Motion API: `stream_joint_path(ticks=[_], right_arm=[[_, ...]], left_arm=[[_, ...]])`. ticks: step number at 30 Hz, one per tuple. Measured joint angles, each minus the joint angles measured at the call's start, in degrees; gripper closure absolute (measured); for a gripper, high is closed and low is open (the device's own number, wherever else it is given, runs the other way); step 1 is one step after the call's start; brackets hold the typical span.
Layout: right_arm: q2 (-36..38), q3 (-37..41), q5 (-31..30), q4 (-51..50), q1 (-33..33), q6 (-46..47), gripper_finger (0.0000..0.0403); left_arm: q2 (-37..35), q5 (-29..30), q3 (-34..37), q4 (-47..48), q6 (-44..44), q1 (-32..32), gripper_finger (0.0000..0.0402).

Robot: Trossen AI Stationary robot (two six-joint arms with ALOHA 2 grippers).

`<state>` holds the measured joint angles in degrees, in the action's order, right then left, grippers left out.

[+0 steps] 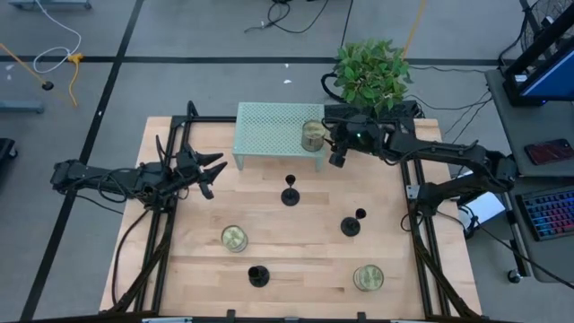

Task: Pick & Place candle stick holders
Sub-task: Put the top jar candle on the shelf

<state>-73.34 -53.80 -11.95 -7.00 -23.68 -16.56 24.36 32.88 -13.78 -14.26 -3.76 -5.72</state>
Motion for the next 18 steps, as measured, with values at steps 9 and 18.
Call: stream_joint_path(ticks=[9,18], right_arm=[[0.0,3.8,0.2,6.4,0.0,-4.1,0.0234],[-0.5,3.8,5.3,11.5,0.0,-5.3,0.0234]], left_arm=[[0.0,0.0,0.0,-0.1,-1.4,0.0,0.0245],[0.0,0.0,0.0,-0.2,-1.5,0.0,0.0245]])
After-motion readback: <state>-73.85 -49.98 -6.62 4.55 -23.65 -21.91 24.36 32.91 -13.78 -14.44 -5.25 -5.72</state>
